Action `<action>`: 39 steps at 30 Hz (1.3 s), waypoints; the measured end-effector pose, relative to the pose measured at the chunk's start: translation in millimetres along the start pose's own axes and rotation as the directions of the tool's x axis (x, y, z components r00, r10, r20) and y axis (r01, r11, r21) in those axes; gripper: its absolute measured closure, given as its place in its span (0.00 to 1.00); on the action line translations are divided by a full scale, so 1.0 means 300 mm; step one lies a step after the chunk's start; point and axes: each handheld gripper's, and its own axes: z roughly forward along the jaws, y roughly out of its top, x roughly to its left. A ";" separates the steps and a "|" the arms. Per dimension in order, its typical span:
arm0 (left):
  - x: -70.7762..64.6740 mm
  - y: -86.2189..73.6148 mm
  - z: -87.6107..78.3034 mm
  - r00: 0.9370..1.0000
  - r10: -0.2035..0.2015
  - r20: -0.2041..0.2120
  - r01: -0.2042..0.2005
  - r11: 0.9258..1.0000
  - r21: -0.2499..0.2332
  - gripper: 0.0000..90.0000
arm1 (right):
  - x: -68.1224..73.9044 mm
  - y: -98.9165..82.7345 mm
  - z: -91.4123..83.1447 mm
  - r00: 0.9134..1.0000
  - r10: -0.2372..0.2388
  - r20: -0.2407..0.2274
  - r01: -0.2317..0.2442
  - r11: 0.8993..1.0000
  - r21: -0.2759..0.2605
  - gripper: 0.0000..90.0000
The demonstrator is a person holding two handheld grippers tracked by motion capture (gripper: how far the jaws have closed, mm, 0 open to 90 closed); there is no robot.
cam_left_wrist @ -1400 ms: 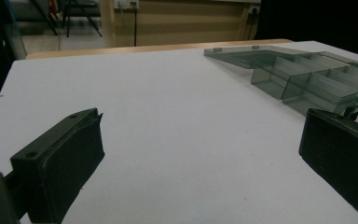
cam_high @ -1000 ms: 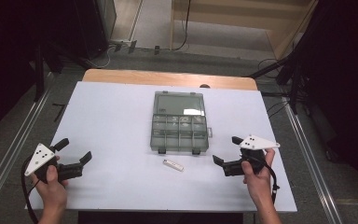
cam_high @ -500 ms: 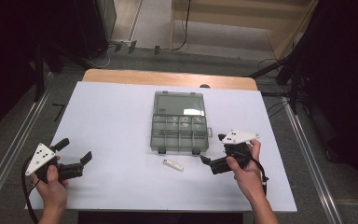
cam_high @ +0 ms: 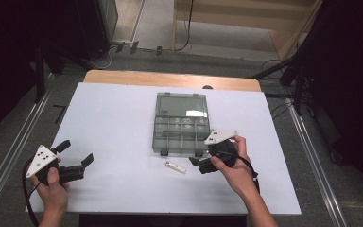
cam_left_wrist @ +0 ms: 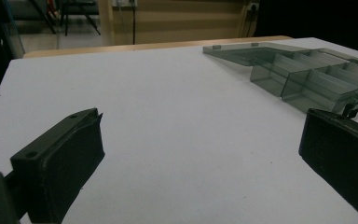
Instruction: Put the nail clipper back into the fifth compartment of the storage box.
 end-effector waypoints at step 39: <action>-0.001 0.000 0.000 1.000 0.000 -0.001 0.000 1.000 0.001 0.00 | 0.093 0.131 0.213 0.969 -0.075 -0.236 0.160 0.918 0.362 0.64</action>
